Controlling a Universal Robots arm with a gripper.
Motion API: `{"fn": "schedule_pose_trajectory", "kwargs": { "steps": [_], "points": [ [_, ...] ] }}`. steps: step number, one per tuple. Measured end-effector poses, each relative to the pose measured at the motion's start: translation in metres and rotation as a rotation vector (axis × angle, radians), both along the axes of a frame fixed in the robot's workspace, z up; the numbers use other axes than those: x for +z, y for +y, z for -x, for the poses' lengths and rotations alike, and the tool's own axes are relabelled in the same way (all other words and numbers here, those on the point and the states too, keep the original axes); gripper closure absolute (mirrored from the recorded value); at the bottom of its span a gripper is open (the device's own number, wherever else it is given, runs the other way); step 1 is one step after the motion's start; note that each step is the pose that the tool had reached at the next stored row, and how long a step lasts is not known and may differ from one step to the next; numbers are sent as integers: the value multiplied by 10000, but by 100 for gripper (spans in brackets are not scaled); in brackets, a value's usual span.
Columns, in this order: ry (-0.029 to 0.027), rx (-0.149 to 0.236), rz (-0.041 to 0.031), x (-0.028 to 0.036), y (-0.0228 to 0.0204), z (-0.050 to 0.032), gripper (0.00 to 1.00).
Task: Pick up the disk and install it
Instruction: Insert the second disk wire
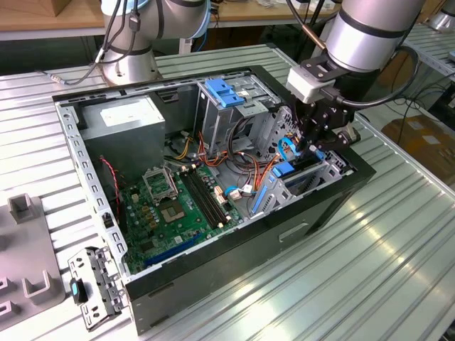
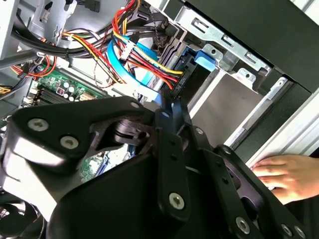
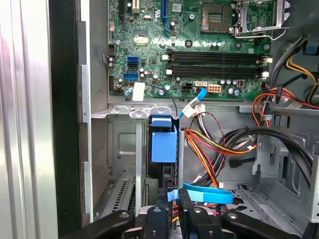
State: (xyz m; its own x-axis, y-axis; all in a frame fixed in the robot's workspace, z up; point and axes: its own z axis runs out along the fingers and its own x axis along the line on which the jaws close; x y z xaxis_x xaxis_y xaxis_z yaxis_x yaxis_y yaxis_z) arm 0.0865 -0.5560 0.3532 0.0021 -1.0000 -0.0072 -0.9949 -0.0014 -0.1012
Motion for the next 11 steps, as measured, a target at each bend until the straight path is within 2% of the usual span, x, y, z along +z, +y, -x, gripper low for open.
{"fn": "schedule_pose_trajectory", "kwargs": {
  "steps": [2,11],
  "points": [
    [0,1,0,0,0,-1,89],
    [0,0,0,0,0,-9,89]
  ]
}}
